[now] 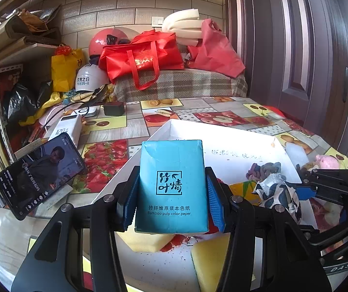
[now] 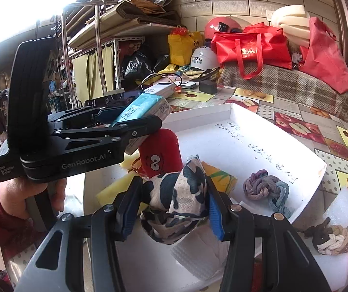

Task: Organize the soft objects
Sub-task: 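Open the left gripper over the tray while the right releases the cow-print cloth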

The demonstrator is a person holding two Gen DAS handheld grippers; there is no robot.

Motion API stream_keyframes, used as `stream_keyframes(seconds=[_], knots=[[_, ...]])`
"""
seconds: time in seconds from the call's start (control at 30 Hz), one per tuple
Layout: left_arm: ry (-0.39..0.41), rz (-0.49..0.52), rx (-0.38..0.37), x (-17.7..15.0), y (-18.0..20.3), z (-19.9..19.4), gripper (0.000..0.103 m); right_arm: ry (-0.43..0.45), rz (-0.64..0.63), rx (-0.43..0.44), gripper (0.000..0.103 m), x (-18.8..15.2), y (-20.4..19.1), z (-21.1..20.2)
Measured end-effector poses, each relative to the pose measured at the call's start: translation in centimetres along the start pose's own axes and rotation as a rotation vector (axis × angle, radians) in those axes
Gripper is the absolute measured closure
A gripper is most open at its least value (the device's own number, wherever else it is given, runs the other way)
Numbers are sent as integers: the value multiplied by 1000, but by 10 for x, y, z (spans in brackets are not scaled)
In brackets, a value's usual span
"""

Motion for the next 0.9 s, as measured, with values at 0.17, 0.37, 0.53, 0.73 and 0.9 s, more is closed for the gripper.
stream_keyframes(seconds=[0.17, 0.37, 0.53, 0.73, 0.9], knots=[[-2, 8, 2, 1, 0, 2, 53, -19, 34, -56, 54, 6, 20, 16], [-15, 26, -19, 4, 2, 12, 53, -8, 81, -141, 53, 14, 43, 28], [-27, 25, -22, 5, 3, 17, 53, 28, 153, -194, 54, 19, 61, 29], [-33, 20, -5, 6, 1, 22, 52, 65, 109, -191, 49, 22, 53, 23], [1, 101, 68, 6, 14, 17, 33, 119, 44, -224, 27, 24, 41, 16]])
Point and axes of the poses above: each gripper's, at about its wrist camera, not at the fingertips, and z roughly the way its jaws point, y to its right, x to its top, the point moved 1 cm from there along z, roughly the way its jaws point, and after that the axes turned 8 degrees about y, right-handed, at the moved point
